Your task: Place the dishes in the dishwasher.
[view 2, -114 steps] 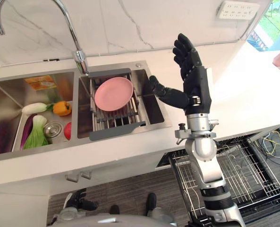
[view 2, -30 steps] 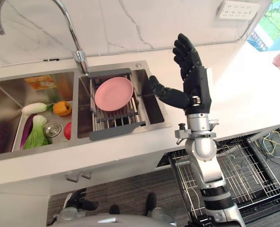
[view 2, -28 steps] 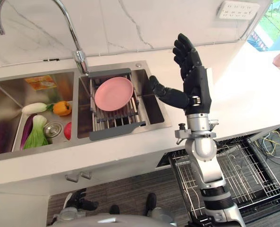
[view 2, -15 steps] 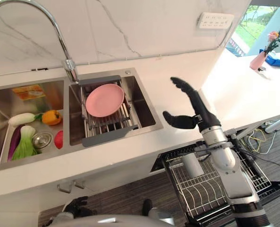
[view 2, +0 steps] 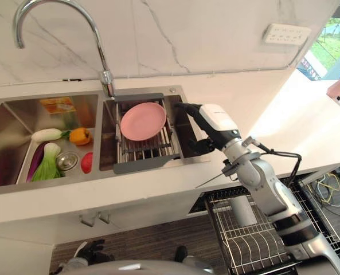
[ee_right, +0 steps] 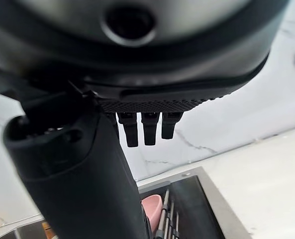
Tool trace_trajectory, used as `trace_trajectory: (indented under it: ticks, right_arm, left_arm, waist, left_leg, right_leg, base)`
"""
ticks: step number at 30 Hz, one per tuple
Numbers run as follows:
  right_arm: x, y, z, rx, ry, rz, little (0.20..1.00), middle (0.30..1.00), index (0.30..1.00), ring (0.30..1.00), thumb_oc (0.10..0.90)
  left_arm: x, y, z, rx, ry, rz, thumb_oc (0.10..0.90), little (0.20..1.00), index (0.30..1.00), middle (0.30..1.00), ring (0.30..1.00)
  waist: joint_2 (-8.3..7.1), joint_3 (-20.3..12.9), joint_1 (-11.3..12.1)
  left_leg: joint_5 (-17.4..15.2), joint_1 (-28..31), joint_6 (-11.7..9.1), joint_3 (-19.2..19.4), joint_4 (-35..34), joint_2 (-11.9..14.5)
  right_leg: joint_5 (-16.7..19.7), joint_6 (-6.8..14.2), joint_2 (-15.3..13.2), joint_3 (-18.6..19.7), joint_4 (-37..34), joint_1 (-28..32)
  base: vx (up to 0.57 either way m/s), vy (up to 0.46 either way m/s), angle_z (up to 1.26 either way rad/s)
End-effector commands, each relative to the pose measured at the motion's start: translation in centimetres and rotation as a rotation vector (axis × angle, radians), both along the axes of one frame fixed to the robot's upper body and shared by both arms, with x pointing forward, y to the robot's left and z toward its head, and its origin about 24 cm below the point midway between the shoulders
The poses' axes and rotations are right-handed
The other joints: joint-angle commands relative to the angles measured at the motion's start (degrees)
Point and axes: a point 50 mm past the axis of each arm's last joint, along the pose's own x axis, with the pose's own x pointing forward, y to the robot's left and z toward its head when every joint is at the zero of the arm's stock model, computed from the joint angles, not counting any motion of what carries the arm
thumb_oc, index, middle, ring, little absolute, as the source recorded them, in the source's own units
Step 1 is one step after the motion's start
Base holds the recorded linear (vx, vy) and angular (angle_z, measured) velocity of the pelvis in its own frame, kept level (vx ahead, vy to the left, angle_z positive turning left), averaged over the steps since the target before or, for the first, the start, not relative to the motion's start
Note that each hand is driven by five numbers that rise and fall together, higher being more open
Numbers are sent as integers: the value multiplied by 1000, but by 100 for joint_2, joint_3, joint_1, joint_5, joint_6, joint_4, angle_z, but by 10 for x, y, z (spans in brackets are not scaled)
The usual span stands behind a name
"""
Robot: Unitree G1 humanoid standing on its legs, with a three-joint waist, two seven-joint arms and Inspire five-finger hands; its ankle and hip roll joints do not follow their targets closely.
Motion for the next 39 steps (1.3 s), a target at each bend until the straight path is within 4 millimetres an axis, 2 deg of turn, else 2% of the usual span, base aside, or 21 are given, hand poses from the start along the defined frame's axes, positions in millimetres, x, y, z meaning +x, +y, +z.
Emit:
trace_trajectory:
  ticks: [1,7,8,9,13,16,29,30,31,32,35,39]
  right_arm:
    - [4,7,35,3,-233,14,900,900,900,900,800]
    - [13,11,30,-73,-227,3,900,900,900,900,800]
    - [16,13,27,-85,-217,5,900,900,900,900,800]
    - [27,13,16,-151,-180,-18,900,900,900,900,800]
    - [34,11,9,-192,-168,-45,900,900,900,900,800]
    - [45,3,-6,-272,-148,-116,900,900,900,900,800]
    - [58,-17,-34,-540,-216,-259,900,900,900,900,800]
    - [59,-20,-37,-589,-241,-284,728,728,728,728,685]
    - [59,-20,-37,-589,-243,-284,418,418,418,418,478]
    - [59,-24,-41,-624,-256,-311,300,300,300,300,400]
    - [60,-25,-52,-699,-291,-339,300,300,300,300,400]
    - [62,-28,-54,-731,-310,-367,300,300,300,300,400]
  left_arm:
    - [1,8,1,48,22,-68,800,900,900,900,900]
    - [1,9,1,54,26,-66,800,900,900,900,900]
    - [0,8,1,54,29,-65,800,900,900,900,900]
    - [-5,10,0,58,46,-58,800,900,900,900,900]
    - [-8,10,-1,62,57,-58,800,900,900,900,900]
    - [-9,9,-1,66,66,-60,800,900,900,900,900]
    - [1,-1,-2,66,45,-83,800,900,900,900,900]
    - [3,-3,-2,67,40,-92,800,900,900,900,900]
    - [4,-3,-2,67,40,-92,800,900,900,900,900]
    - [5,-4,-2,70,35,-96,800,900,900,900,900]
    - [8,-8,-2,80,25,-112,800,900,900,900,900]
    - [10,-10,-2,82,16,-113,800,900,900,900,900]
  waist:
    - [-91,-345,136]
    - [-112,-341,264]
    - [-121,-329,291]
    - [-151,-320,450]
    - [-170,-312,558]
    - [-181,-291,723]
    - [-129,-271,876]
    - [-118,-274,891]
    - [-120,-275,882]
    - [-111,-275,895]
    - [-80,-295,923]
    - [-65,-314,926]
  left_leg:
    - [104,-664,-219,-26,370,147]
    - [125,-709,-227,-137,370,143]
    - [131,-731,-229,-187,375,135]
    - [141,-797,-246,-346,390,100]
    - [174,-849,-268,-462,377,78]
    - [240,-992,-325,-694,387,36]
    - [354,-1228,-430,-1123,398,-31]
    - [366,-1244,-439,-1152,396,-42]
    - [367,-1248,-440,-1162,398,-44]
    - [376,-1259,-446,-1175,402,-52]
    - [387,-1264,-461,-1217,401,-61]
    - [397,-1267,-477,-1233,396,-54]
  right_leg:
    - [-781,613,-591,-245,831,-1]
    - [-792,609,-607,-370,852,24]
    - [-795,606,-618,-412,858,35]
    - [-814,598,-632,-584,867,76]
    - [-818,591,-642,-714,847,111]
    - [-850,571,-651,-975,835,162]
    - [-935,541,-662,-1460,816,255]
    - [-940,539,-661,-1501,813,264]
    - [-941,539,-661,-1511,812,266]
    - [-947,535,-657,-1534,810,271]
    - [-974,522,-645,-1589,790,292]
    - [-979,520,-638,-1609,752,322]
  base:
    - [-4,7,24]
    - [-7,3,28]
    - [-16,-4,23]
    - [-16,-4,23]
    - [-1,-5,29]
    - [-1,-9,32]
    - [11,-8,26]
    - [9,-15,8]
    - [12,-12,10]
    - [8,-9,12]
    - [26,-13,8]
    - [9,-3,11]
